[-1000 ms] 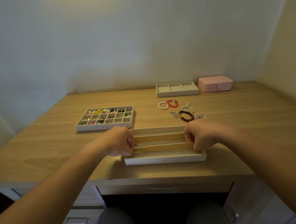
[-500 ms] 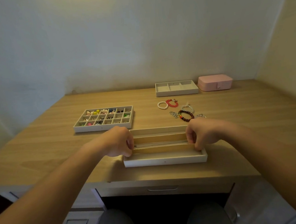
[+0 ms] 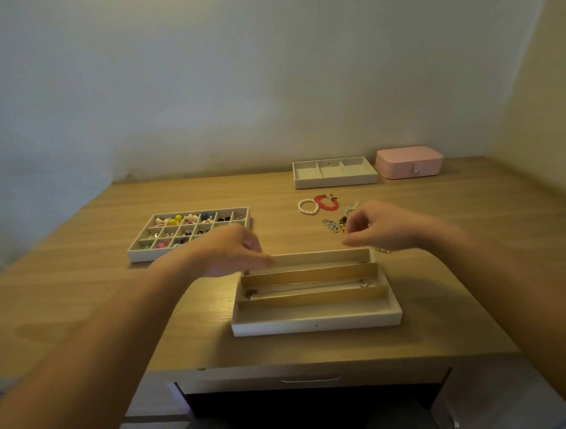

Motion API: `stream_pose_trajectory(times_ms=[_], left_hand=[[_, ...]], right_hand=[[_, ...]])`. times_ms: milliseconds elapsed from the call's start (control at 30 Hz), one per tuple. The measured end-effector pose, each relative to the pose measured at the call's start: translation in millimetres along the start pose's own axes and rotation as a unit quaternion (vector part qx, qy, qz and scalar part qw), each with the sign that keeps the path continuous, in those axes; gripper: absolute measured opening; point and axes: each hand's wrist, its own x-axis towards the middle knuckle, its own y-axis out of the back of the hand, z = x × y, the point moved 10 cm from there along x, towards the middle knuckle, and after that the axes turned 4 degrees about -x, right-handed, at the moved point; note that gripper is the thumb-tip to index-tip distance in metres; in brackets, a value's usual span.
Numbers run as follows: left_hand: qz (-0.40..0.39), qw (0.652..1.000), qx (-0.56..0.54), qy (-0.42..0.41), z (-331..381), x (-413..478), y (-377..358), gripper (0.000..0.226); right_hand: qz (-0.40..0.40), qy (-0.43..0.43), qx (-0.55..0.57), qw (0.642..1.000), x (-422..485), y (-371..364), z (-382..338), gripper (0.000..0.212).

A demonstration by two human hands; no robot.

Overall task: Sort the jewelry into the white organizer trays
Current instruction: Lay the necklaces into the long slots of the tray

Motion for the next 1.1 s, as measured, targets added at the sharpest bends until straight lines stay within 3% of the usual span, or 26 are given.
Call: stream_pose_trajectory(times_ms=[133,300,600,800,900,1000,1100], left_hand=[[0.071,0.997,-0.03,-0.001,10.4,27.0,10.3,0.014],[0.113,0.988,-0.103,-0.011,17.2,62.8,11.1,0.014],[0.234,0.932,-0.271,-0.05,14.2,92.0,35.4,0.015],[0.257,0.902,-0.344,-0.056,-2.2,95.6,44.0,0.017],[0.248,0.906,-0.335,-0.071,-5.2,93.9,37.0,0.013],[0.242,0.921,-0.293,-0.08,-4.2,92.8,28.4,0.01],[0.223,0.929,-0.278,-0.099,1.6,92.1,23.7,0.023]], right_hand=[[0.088,-0.023,-0.01,0.996,33.6,8.6,12.8,0.012],[0.135,-0.089,-0.048,0.986,71.7,13.4,41.4,0.015],[0.099,-0.152,-0.094,0.979,112.1,-7.3,64.1,0.019],[0.059,-0.103,-0.082,0.99,118.7,-18.6,45.3,0.005],[0.079,-0.045,0.052,0.995,114.8,-13.8,31.9,0.004],[0.078,-0.012,0.279,0.957,106.9,-11.6,23.0,0.011],[0.075,-0.002,0.37,0.926,104.4,-16.2,21.6,0.012]])
